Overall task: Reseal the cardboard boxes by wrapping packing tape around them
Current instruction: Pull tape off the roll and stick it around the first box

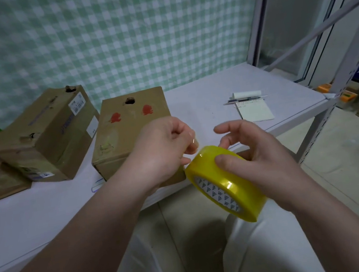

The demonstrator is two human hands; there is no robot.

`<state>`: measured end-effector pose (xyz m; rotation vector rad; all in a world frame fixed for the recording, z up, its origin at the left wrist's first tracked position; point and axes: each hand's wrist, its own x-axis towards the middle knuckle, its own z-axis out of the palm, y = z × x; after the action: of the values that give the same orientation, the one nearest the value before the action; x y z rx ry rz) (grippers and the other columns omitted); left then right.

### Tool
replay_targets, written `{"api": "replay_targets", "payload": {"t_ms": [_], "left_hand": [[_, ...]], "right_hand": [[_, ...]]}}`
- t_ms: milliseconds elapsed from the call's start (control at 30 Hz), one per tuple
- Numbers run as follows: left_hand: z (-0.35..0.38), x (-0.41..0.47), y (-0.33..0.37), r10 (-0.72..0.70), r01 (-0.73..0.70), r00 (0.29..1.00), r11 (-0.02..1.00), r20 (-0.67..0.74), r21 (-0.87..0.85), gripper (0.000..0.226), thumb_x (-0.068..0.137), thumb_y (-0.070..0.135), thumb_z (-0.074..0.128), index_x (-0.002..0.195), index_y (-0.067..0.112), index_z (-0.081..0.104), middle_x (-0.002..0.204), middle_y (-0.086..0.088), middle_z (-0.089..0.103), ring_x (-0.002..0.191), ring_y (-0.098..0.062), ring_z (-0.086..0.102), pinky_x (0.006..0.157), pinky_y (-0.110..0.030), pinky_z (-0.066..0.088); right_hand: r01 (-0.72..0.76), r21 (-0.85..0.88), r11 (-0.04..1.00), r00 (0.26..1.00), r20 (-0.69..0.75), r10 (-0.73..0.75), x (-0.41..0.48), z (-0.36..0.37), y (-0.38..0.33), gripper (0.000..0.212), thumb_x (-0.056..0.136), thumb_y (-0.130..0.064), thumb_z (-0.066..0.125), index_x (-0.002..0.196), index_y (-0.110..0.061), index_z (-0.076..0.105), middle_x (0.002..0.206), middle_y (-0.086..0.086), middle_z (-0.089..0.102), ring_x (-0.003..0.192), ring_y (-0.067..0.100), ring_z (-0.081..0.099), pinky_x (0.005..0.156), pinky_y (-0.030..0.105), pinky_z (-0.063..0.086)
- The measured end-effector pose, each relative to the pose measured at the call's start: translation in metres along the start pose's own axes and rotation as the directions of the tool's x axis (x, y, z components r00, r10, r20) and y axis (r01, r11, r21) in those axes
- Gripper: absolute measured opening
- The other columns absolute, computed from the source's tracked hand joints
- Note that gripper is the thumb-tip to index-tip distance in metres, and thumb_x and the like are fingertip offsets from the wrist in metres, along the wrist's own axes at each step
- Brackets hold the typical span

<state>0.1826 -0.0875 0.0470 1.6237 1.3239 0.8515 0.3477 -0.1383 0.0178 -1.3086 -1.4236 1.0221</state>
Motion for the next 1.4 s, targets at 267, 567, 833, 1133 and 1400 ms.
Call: {"api": "replay_targets", "payload": {"t_ms": [267,567,833,1133,1400], "left_hand": [[-0.005,-0.001,0.000,0.011,-0.011,0.998,1.000,-0.061,-0.006,0.021,0.097,0.012,0.046,0.080,0.012,0.057,0.079,-0.008,0.070,0.073,-0.018,0.066,0.069,-0.031,0.056],[-0.013,-0.004,0.011,0.130,-0.129,0.982,0.992,-0.136,0.012,0.021,0.097,0.008,0.047,0.078,0.012,0.055,0.069,-0.003,0.065,0.061,-0.013,0.068,0.065,-0.033,0.060],[-0.034,0.018,0.001,0.009,-0.029,0.984,0.994,-0.179,-0.106,0.021,0.097,0.007,0.046,0.078,0.009,0.055,0.070,-0.007,0.061,0.060,-0.015,0.061,0.062,-0.030,0.059],[-0.034,0.018,-0.002,0.174,-0.141,0.944,0.981,-0.279,0.137,0.025,0.098,0.009,0.043,0.075,0.016,0.052,0.069,-0.003,0.061,0.060,-0.016,0.064,0.056,-0.026,0.057],[-0.055,0.038,0.002,0.238,-0.181,0.930,0.960,-0.280,0.213,0.024,0.098,0.012,0.043,0.078,0.019,0.052,0.076,-0.001,0.062,0.067,-0.015,0.066,0.064,-0.030,0.058]], "right_hand": [[-0.175,-0.059,0.983,0.958,0.220,0.184,0.001,0.007,0.002,0.041,0.068,-0.052,0.064,0.109,-0.048,0.061,0.106,0.002,0.067,0.095,0.020,0.066,0.087,0.041,0.053],[-0.205,-0.161,0.965,0.976,0.040,0.214,0.010,0.025,-0.003,0.033,0.082,-0.052,0.065,0.112,-0.038,0.063,0.117,-0.005,0.062,0.108,0.018,0.059,0.095,0.042,0.050],[-0.408,0.104,0.907,0.895,0.239,0.375,0.011,0.023,-0.010,0.057,0.059,-0.040,0.079,0.108,-0.017,0.064,0.100,0.006,0.070,0.090,0.025,0.068,0.074,0.037,0.052],[-0.391,0.071,0.918,0.899,0.243,0.364,0.012,0.036,-0.011,0.042,0.078,-0.032,0.073,0.108,-0.007,0.058,0.091,0.009,0.067,0.080,0.021,0.064,0.067,0.033,0.049],[-0.423,0.088,0.902,0.903,0.128,0.411,0.011,0.058,0.001,0.039,0.077,-0.047,0.072,0.101,-0.020,0.057,0.101,0.008,0.067,0.092,0.029,0.067,0.081,0.048,0.055]]}}
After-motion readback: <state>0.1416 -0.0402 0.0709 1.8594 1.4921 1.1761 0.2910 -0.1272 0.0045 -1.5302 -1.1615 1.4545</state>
